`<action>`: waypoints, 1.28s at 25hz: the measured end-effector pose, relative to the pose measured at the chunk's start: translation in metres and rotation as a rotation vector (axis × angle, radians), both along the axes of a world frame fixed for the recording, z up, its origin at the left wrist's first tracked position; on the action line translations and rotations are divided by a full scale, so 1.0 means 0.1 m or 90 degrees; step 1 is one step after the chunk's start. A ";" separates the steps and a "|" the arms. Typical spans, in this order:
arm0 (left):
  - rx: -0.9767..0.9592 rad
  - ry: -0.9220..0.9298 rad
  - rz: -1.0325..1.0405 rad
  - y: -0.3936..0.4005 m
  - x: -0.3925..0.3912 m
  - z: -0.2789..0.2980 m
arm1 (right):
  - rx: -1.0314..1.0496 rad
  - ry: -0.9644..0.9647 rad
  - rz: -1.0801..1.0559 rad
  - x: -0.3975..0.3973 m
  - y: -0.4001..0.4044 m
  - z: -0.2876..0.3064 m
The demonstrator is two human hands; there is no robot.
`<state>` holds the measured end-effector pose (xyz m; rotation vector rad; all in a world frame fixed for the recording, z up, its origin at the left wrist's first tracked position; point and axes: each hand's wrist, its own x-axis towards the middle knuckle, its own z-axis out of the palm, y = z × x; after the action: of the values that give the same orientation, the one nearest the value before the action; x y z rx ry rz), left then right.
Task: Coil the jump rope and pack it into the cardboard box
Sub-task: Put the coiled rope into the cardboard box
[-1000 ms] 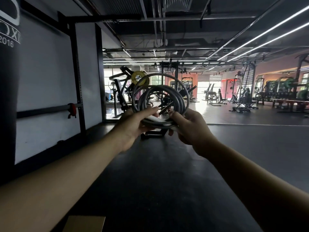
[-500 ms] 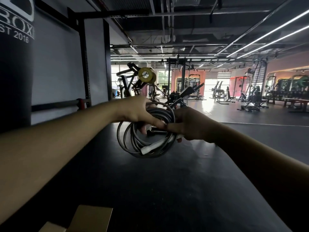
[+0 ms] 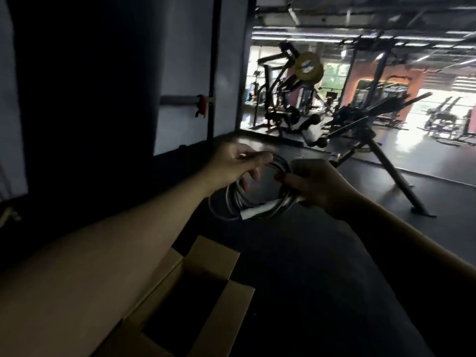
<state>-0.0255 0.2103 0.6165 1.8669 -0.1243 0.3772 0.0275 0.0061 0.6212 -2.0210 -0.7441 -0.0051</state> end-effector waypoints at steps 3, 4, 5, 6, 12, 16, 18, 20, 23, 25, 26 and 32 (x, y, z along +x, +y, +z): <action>0.038 0.107 0.042 0.47 -0.08 -0.49 | -0.069 0.018 0.038 0.05 0.51 -0.42; 0.032 0.121 0.047 0.62 -0.11 -0.65 | -0.087 0.032 0.050 0.06 0.67 -0.56; 0.009 0.117 0.058 0.80 -0.15 -0.83 | -0.100 0.049 0.058 0.09 0.85 -0.72; -0.017 0.113 0.074 0.94 -0.18 -0.98 | -0.109 0.061 0.060 0.10 1.01 -0.86; -0.160 0.202 0.179 1.59 -0.17 -1.96 | -0.172 0.112 0.084 0.34 1.77 -1.83; -0.229 0.285 0.255 1.75 0.02 -2.73 | -0.173 0.157 0.108 0.65 2.10 -2.69; -0.256 0.338 0.296 1.83 0.12 -3.22 | -0.204 0.164 0.130 0.82 2.23 -3.16; -0.244 0.379 0.355 1.92 0.20 -3.78 | -0.250 0.175 0.179 1.01 2.36 -3.66; -0.275 0.398 0.442 1.95 0.34 -4.56 | -0.320 0.174 0.236 1.27 2.52 -4.37; -0.318 0.416 0.483 1.93 0.45 -5.02 | -0.382 0.178 0.269 1.42 2.65 -4.83; -0.321 0.428 0.497 1.92 0.50 -5.22 | -0.417 0.182 0.287 1.49 2.70 -5.04; -0.306 0.479 0.519 1.87 0.64 -6.11 | -0.556 0.278 0.338 1.72 2.91 -5.99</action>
<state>0.0389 0.3976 0.0057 1.3910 1.1594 0.1936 0.1999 0.2974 0.0224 -2.3977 -1.0761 1.2108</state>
